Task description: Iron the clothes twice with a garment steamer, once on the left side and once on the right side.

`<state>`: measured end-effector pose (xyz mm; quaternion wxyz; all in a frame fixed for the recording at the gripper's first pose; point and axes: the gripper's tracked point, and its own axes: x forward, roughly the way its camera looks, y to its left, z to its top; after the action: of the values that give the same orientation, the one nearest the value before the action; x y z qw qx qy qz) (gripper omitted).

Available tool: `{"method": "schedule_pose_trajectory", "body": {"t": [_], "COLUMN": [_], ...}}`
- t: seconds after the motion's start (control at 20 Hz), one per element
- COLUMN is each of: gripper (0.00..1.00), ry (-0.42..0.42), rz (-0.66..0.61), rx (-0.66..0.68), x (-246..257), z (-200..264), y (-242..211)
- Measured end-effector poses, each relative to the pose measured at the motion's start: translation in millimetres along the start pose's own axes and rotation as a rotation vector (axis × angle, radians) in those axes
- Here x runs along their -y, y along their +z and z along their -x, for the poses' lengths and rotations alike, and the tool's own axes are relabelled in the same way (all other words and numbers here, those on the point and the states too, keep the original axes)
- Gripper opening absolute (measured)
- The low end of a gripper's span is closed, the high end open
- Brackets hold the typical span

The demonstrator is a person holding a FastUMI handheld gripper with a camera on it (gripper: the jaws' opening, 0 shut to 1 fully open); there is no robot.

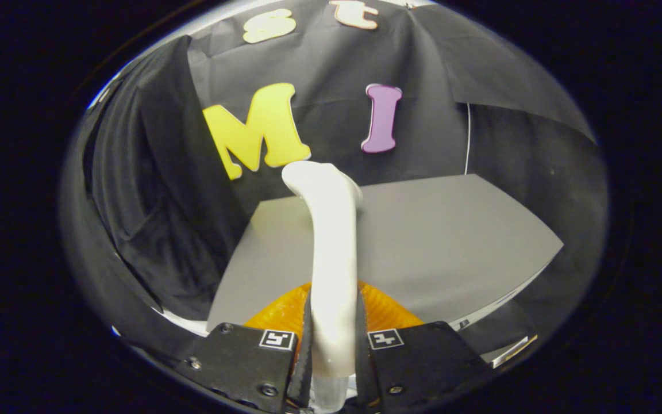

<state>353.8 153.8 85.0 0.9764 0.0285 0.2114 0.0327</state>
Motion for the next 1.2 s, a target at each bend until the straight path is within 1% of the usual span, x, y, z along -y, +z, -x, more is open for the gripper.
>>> {"method": "schedule_pose_trajectory", "body": {"t": [0.1, 0.3, 0.45, 0.75, 0.85, 0.95, 1.2], "gripper": [0.33, 0.33, 0.33, 0.33, 0.33, 0.33, 0.33], "ry": [0.029, 0.055, 0.078, 0.099, 0.108, 0.140, 0.124], "rz": [0.016, 0.033, 0.012, 0.011, 0.025, 0.049, 0.109], "rx": [0.094, 0.284, 0.393, 0.591, 0.666, 0.744, 0.875], "x": [-18.7, -53.4, -55.0, -69.8, -80.6, -95.1, -109.1], "z": [26.4, 91.0, 126.3, 143.6, 139.8, 138.9, 135.5], "y": [20.1, 51.4, 66.4, 99.1, 117.5, 135.4, 165.5]}}
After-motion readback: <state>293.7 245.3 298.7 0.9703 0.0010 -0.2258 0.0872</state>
